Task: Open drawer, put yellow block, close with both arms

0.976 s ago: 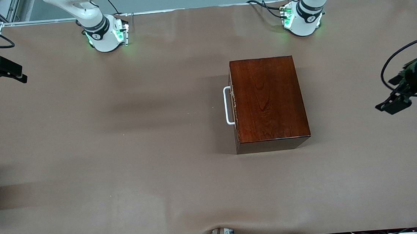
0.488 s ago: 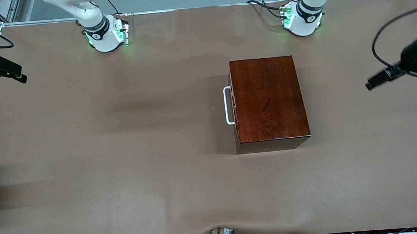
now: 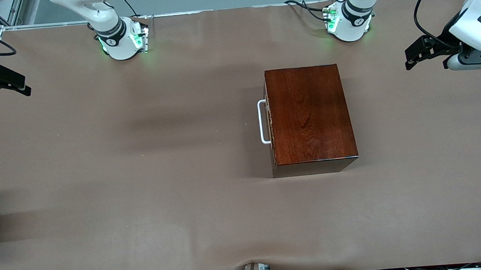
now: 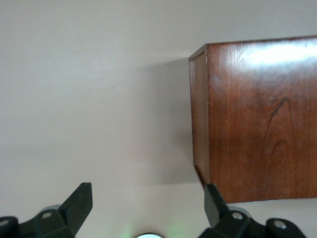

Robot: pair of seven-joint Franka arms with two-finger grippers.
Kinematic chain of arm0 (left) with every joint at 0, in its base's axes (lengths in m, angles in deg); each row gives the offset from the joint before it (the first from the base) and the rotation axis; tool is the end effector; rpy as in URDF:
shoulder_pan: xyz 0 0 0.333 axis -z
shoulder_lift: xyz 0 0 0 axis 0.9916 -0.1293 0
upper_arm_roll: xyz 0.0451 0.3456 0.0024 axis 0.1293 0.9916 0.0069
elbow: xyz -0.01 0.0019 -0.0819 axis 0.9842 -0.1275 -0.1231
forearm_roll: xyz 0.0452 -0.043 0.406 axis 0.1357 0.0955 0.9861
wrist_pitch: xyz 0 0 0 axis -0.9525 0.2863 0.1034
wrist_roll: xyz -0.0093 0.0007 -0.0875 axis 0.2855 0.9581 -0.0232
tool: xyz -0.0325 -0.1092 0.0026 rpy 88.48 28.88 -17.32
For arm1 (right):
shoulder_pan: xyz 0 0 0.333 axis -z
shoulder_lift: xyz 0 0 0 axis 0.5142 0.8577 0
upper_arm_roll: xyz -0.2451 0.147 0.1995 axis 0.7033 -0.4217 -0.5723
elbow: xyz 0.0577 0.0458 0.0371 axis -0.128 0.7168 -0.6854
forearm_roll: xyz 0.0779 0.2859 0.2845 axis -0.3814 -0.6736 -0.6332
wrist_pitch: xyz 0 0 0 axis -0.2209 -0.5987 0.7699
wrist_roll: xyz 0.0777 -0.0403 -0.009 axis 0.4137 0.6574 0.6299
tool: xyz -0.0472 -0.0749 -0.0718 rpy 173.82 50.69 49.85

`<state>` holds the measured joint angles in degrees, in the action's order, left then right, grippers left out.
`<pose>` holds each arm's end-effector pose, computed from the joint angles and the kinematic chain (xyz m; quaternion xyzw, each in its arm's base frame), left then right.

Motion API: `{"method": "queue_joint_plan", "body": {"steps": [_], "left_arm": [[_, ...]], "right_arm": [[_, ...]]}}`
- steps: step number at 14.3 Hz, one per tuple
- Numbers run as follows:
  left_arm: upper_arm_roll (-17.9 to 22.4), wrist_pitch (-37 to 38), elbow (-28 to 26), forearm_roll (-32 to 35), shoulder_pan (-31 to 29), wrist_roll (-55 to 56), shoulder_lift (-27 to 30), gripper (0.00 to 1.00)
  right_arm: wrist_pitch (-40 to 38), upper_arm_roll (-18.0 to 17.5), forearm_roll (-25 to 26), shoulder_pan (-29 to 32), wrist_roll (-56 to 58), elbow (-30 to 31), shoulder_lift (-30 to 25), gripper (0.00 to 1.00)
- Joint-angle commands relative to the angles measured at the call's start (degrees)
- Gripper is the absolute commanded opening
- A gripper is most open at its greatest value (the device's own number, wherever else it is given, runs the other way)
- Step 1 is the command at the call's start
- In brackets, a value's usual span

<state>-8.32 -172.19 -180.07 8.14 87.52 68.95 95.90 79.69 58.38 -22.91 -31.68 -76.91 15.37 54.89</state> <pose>0.5271 -0.0604 0.6494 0.9991 -0.0375 -0.0203 0.0080 0.5475 -0.0064 0.6914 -0.9989 0.0024 0.0465 0.0103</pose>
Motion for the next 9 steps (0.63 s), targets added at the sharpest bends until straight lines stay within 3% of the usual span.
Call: {"method": "queue_joint_plan", "body": {"steps": [1, 9], "left_arm": [[0.11, 0.81, -0.38, 1.66, -0.38, -3.40, 0.12, 1.00], [0.20, 0.81, 6.73, 4.21, -0.20, -2.43, -5.50, 1.00]], "right_arm": [[-0.35, -0.10, -1.07, 0.64, -0.13, -0.79, 0.29, 1.00], [-0.44, -0.10, -1.07, 0.73, -0.13, -0.79, 0.29, 1.00]]}}
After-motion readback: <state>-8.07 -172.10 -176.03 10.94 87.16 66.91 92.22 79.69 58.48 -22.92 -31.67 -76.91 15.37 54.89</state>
